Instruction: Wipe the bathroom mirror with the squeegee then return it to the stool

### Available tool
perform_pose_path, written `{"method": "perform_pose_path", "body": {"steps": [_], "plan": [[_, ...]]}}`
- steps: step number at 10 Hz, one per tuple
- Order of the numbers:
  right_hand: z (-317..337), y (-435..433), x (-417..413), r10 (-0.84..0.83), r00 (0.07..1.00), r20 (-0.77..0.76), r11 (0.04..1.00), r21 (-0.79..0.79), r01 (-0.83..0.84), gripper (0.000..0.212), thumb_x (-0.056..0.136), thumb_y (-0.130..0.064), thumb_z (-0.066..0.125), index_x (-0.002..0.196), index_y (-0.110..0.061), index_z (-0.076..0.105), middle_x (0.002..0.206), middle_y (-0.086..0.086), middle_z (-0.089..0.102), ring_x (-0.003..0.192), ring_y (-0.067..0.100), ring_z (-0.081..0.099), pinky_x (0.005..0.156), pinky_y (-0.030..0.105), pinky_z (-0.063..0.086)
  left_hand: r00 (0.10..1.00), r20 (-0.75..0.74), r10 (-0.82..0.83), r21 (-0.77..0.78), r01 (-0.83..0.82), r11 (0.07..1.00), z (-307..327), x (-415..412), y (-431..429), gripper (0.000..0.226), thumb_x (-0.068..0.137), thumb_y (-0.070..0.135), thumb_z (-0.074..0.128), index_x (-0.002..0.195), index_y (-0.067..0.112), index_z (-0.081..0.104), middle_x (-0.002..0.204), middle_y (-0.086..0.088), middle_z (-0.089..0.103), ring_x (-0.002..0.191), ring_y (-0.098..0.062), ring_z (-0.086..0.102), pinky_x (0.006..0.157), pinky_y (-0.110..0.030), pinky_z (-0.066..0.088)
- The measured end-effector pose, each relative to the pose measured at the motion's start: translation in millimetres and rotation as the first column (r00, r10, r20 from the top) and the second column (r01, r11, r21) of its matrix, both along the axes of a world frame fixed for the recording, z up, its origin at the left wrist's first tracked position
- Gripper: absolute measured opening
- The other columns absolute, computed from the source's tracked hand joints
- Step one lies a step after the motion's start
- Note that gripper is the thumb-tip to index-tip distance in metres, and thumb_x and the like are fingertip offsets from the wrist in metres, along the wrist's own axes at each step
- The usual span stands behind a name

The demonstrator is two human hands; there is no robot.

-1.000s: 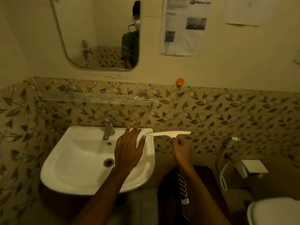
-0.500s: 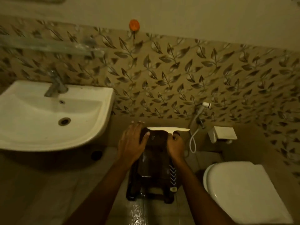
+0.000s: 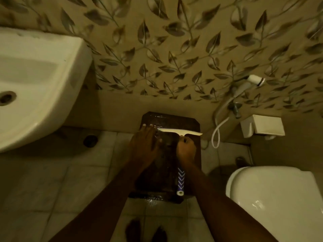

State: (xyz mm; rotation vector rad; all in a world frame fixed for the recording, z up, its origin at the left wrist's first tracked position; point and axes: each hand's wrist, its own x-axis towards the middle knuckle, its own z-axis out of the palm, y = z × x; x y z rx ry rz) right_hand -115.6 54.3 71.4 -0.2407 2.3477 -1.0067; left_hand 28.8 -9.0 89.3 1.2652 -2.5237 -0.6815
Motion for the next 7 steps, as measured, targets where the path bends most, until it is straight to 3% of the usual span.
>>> {"method": "perform_pose_path", "body": {"steps": [1, 3, 4, 5, 6, 7], "plan": [[-40.8, -18.9, -14.4, 0.03, 0.999, -0.026, 0.999, 0.032, -0.029, 0.037, 0.102, -0.032, 0.043, 0.113, -0.003, 0.064, 0.114, 0.021, 0.065, 0.104, 0.038, 0.059, 0.084, 0.037, 0.044, 1.0, 0.003, -0.008, 0.019, 0.008, 1.0, -36.9, -15.0, -9.5, 0.057, 0.098, 0.042, 0.045, 0.146, 0.012, 0.037, 0.154, -0.005, 0.032, 0.146, -0.021, 0.017, 0.114, -0.038, 0.018], [-83.1, -29.3, -22.0, 0.083, 0.991, -0.101, 0.99, 0.126, -0.07, 0.043, 0.103, -0.035, 0.036, 0.114, -0.002, 0.062, 0.116, 0.021, 0.064, 0.108, 0.037, 0.058, 0.094, 0.041, 0.041, 0.997, 0.063, -0.048, -0.009, 0.049, 0.999, -81.4, -28.4, -17.6, 0.057, 0.099, 0.043, 0.041, 0.146, 0.012, 0.036, 0.153, -0.007, 0.034, 0.145, -0.022, 0.022, 0.115, -0.037, 0.016], [-82.8, -30.2, -19.3, 0.075, 0.989, -0.129, 0.992, 0.113, -0.06, 0.044, 0.103, -0.034, 0.037, 0.115, -0.001, 0.062, 0.116, 0.021, 0.064, 0.108, 0.036, 0.058, 0.091, 0.037, 0.04, 0.998, 0.059, -0.038, -0.004, 0.038, 0.999, -83.5, -28.4, -17.5, 0.057, 0.099, 0.042, 0.042, 0.145, 0.01, 0.037, 0.152, -0.008, 0.036, 0.143, -0.024, 0.025, 0.115, -0.039, 0.018], [-64.1, -25.7, -19.8, 0.072, 0.97, -0.23, 0.992, 0.121, -0.045, 0.043, 0.102, -0.034, 0.04, 0.121, 0.001, 0.058, 0.126, 0.021, 0.056, 0.115, 0.036, 0.052, 0.094, 0.039, 0.038, 0.997, 0.073, -0.037, -0.016, 0.038, 0.999, -71.4, -28.7, -14.7, 0.06, 0.099, 0.046, 0.039, 0.148, 0.013, 0.032, 0.156, -0.004, 0.028, 0.146, -0.02, 0.016, 0.117, -0.037, 0.012], [-18.7, -22.1, -25.8, 0.23, 0.885, -0.405, 0.971, 0.15, -0.184, 0.041, 0.101, -0.033, 0.042, 0.121, 0.0, 0.057, 0.123, 0.02, 0.056, 0.113, 0.034, 0.051, 0.093, 0.042, 0.04, 0.999, 0.023, -0.04, -0.039, 0.041, 0.998, -27.5, -34.5, -17.3, 0.063, 0.097, 0.046, 0.044, 0.148, 0.01, 0.033, 0.155, -0.006, 0.032, 0.145, -0.022, 0.02, 0.116, -0.038, 0.015], [42.6, -25.5, -30.9, 0.354, 0.71, -0.609, 0.93, 0.151, -0.334, 0.038, 0.1, -0.031, 0.04, 0.116, -0.004, 0.06, 0.115, 0.016, 0.062, 0.106, 0.031, 0.056, 0.089, 0.042, 0.044, 0.995, -0.075, -0.064, -0.129, 0.054, 0.99, 31.3, -42.4, -16.9, 0.063, 0.096, 0.041, 0.051, 0.145, 0.005, 0.037, 0.149, -0.012, 0.04, 0.141, -0.028, 0.031, 0.113, -0.045, 0.026]]}}
